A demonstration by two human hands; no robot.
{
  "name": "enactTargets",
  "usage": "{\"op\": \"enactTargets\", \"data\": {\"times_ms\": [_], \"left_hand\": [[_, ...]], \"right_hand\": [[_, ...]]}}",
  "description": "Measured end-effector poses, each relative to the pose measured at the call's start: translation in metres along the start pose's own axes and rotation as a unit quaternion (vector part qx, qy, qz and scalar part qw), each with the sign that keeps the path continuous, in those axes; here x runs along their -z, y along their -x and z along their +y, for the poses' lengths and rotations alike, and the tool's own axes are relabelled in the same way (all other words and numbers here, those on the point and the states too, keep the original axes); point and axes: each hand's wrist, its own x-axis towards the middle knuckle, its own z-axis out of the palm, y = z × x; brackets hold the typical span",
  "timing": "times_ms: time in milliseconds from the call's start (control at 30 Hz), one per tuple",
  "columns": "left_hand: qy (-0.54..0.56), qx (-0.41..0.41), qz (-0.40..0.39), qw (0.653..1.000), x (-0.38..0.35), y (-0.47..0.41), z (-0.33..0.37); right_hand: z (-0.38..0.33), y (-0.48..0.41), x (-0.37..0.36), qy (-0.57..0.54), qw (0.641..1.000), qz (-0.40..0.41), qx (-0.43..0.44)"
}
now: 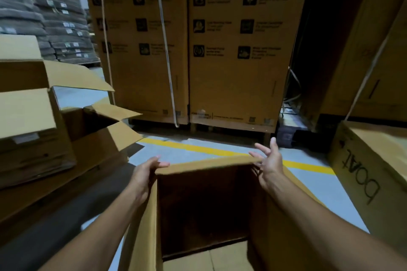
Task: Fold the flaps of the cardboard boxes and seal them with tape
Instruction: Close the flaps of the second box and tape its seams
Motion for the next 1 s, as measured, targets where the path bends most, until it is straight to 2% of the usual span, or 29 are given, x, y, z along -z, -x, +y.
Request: {"op": "enactTargets", "data": {"times_ms": [67, 100, 133, 167, 200, 267, 333, 367, 400, 467, 500, 567, 633, 733, 833, 933, 1000], "left_hand": [[-0.096, -0.028, -0.045, 0.994, 0.006, -0.003, 0.004], [-0.164, -0.056, -0.069, 0.982, 0.008, -0.003, 0.005], [-0.238, -0.081, -0.087, 0.964, 0.007, -0.003, 0.005], [-0.318, -0.111, -0.096, 0.936, 0.006, -0.004, 0.003], [-0.405, -0.147, -0.090, 0.898, 0.003, -0.006, -0.003], [-0.542, -0.205, -0.070, 0.812, -0.003, -0.004, -0.017], [-0.597, -0.223, -0.049, 0.769, -0.008, 0.001, -0.026], [-0.616, -0.221, -0.044, 0.755, -0.009, 0.001, -0.027], [-0.639, -0.220, -0.038, 0.736, -0.010, 0.001, -0.028], [-0.679, -0.218, -0.031, 0.700, -0.012, 0.002, -0.029], [-0.689, -0.208, -0.033, 0.693, -0.014, 0.003, -0.029], [-0.700, -0.178, -0.050, 0.690, -0.015, 0.012, -0.031], [-0.699, -0.156, -0.069, 0.694, -0.012, 0.028, -0.031], [-0.646, -0.119, -0.071, 0.750, -0.002, 0.058, -0.032], [-0.617, -0.098, -0.082, 0.777, 0.009, 0.097, -0.036], [-0.562, -0.082, -0.086, 0.818, 0.020, 0.145, -0.041], [-0.518, -0.051, -0.056, 0.852, 0.030, 0.182, -0.047]], "right_hand": [[0.000, 0.004, 0.000, 0.089, 0.995, 0.042, 0.031], [0.004, 0.006, 0.001, 0.207, 0.972, 0.069, 0.083], [0.009, 0.011, 0.001, 0.348, 0.921, 0.092, 0.148], [0.017, 0.015, -0.001, 0.467, 0.851, 0.094, 0.220], [0.026, 0.019, -0.004, 0.545, 0.789, 0.058, 0.277], [0.047, 0.029, -0.017, 0.630, 0.710, -0.073, 0.306], [0.069, 0.040, -0.030, 0.710, 0.625, -0.181, 0.270], [0.080, 0.044, -0.035, 0.739, 0.592, -0.204, 0.248], [0.087, 0.047, -0.039, 0.756, 0.576, -0.213, 0.227], [0.093, 0.048, -0.043, 0.768, 0.571, -0.215, 0.193], [0.091, 0.049, -0.046, 0.773, 0.567, -0.220, 0.180], [0.083, 0.053, -0.051, 0.778, 0.565, -0.231, 0.148], [0.076, 0.064, -0.056, 0.765, 0.581, -0.244, 0.130], [0.071, 0.092, -0.060, 0.721, 0.630, -0.257, 0.132], [0.064, 0.138, -0.063, 0.674, 0.675, -0.260, 0.150], [0.059, 0.189, -0.061, 0.656, 0.692, -0.248, 0.172], [0.060, 0.226, -0.055, 0.654, 0.698, -0.241, 0.164]]}}
